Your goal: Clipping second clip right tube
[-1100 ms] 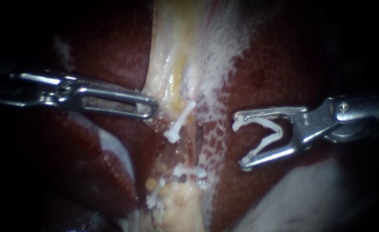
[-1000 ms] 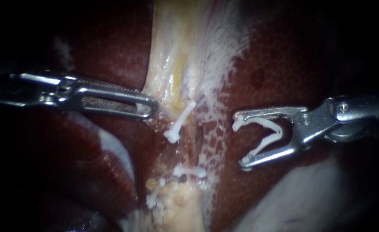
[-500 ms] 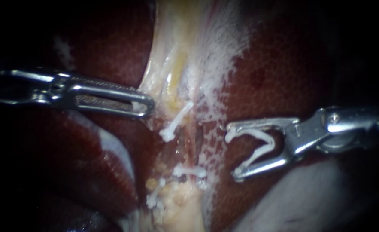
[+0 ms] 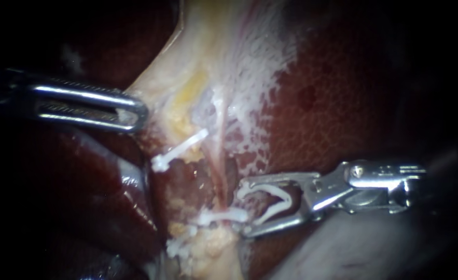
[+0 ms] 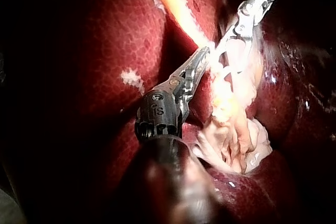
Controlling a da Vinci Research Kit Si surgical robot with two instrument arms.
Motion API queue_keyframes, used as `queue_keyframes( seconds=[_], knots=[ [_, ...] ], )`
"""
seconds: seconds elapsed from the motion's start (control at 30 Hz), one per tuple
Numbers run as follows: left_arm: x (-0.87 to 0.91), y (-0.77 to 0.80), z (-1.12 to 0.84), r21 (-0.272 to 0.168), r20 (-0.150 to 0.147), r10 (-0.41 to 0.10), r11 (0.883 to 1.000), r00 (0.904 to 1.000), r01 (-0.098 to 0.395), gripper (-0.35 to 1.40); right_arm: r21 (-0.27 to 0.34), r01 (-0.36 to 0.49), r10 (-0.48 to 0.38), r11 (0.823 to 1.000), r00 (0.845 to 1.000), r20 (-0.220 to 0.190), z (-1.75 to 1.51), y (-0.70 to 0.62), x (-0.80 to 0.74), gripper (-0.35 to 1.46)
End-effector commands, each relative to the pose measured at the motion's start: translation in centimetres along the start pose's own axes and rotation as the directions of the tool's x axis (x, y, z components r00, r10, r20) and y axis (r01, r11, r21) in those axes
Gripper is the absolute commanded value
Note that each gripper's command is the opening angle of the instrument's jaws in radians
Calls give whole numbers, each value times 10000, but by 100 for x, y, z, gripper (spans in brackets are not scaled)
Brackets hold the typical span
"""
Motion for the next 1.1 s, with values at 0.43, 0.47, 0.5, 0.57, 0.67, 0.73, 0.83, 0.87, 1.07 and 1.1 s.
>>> queue_keyframes(
  seconds=[0.43,0.47,0.5,0.57,0.67,0.73,0.83,0.87,1.07,1.1],
  knots=[
    [0,-1,-1,-2,0,16,10000,10000,-16,-35,534,-402,395,9978,9991,142,31,8,15,51],
    [0,-1,-1,-2,0,16,10000,10000,-16,-35,613,-482,472,9970,9987,169,34,9,16,51],
    [0,-1,-1,-2,0,16,10000,10000,-16,-35,724,-547,533,9959,9984,209,36,9,17,50],
    [0,-1,-1,-2,0,17,10000,10000,-17,-35,896,-582,560,9943,9981,273,40,10,18,49],
    [1,-1,-1,-3,1,19,10000,10000,-19,-35,1107,-806,769,9906,9964,368,45,11,20,48],
    [1,0,-1,0,0,22,10000,10000,-22,-35,1075,-968,933,9895,9949,371,47,10,21,46],
    [1,0,0,1,0,23,10000,10000,-23,-35,1118,-1064,1026,9880,9939,396,48,9,21,44],
    [1,0,0,1,0,23,10000,10000,-23,-35,1121,-1063,1024,9880,9940,397,48,8,21,44],
    [2,1,0,3,-1,26,10000,10000,-26,-35,1134,-1119,1080,9872,9933,404,47,6,21,42],
    [2,1,0,4,-1,27,10000,10000,-27,-35,1137,-1120,1080,9872,9933,404,46,6,21,42]
  ],
)
